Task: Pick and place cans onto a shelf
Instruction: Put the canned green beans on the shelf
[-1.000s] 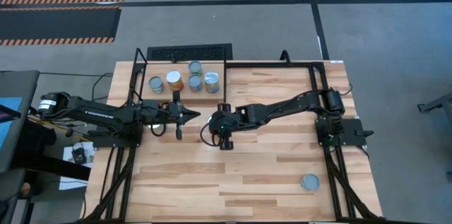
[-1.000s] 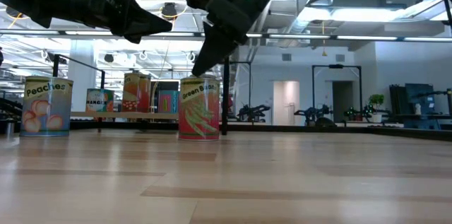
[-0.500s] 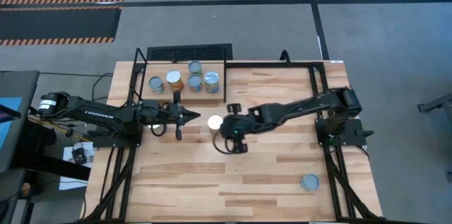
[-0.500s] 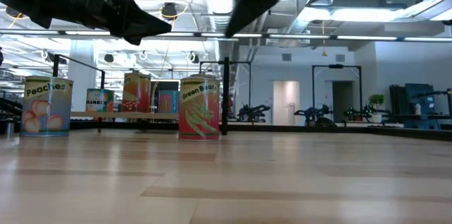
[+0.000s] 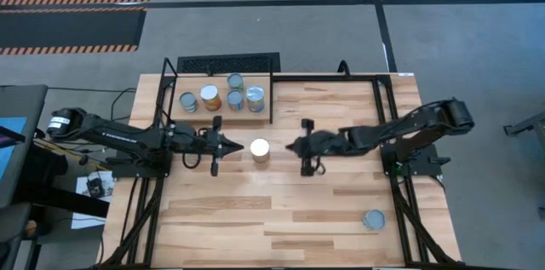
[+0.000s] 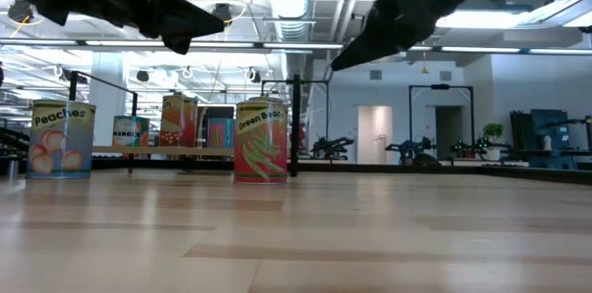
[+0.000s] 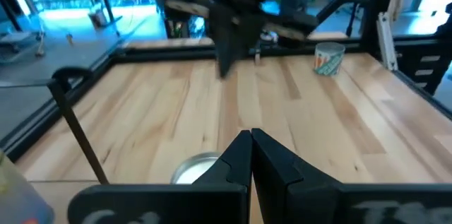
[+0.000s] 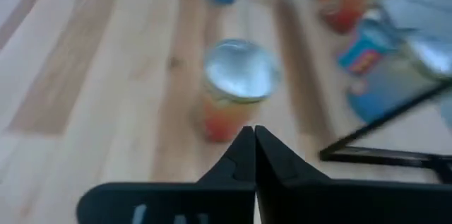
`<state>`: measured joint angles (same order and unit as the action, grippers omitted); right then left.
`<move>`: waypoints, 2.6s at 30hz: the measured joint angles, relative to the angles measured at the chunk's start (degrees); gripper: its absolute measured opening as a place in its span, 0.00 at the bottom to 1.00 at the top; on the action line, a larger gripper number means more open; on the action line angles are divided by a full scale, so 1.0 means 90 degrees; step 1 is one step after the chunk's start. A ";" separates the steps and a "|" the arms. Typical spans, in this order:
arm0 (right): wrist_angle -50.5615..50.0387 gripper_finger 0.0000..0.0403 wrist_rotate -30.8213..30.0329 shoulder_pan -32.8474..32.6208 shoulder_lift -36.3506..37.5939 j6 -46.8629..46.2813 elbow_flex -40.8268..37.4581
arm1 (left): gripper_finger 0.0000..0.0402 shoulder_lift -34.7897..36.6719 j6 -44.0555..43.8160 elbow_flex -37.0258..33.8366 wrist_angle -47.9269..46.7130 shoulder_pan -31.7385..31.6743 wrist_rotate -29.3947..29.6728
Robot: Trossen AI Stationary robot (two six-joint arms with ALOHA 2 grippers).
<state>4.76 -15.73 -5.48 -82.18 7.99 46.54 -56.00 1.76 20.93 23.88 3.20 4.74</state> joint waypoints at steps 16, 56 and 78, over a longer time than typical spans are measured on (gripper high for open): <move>0.2915 0.03 0.1415 0.1419 0.1118 -0.0039 -0.2083 | 0.08 -0.1605 -0.0442 0.2215 -0.2799 0.0190 0.0455; 0.3138 0.02 0.1406 0.1419 0.1127 0.0002 -0.2120 | 0.00 -0.3271 0.0315 0.3826 -0.5201 0.0307 0.1332; 0.3196 0.02 0.1411 0.1401 0.1127 -0.0104 -0.2118 | 0.00 -0.0968 0.0169 0.5874 -0.8214 -0.3432 0.2197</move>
<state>33.52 -3.03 7.13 -72.03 7.06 27.48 -64.71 3.29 73.80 -50.05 -27.69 24.51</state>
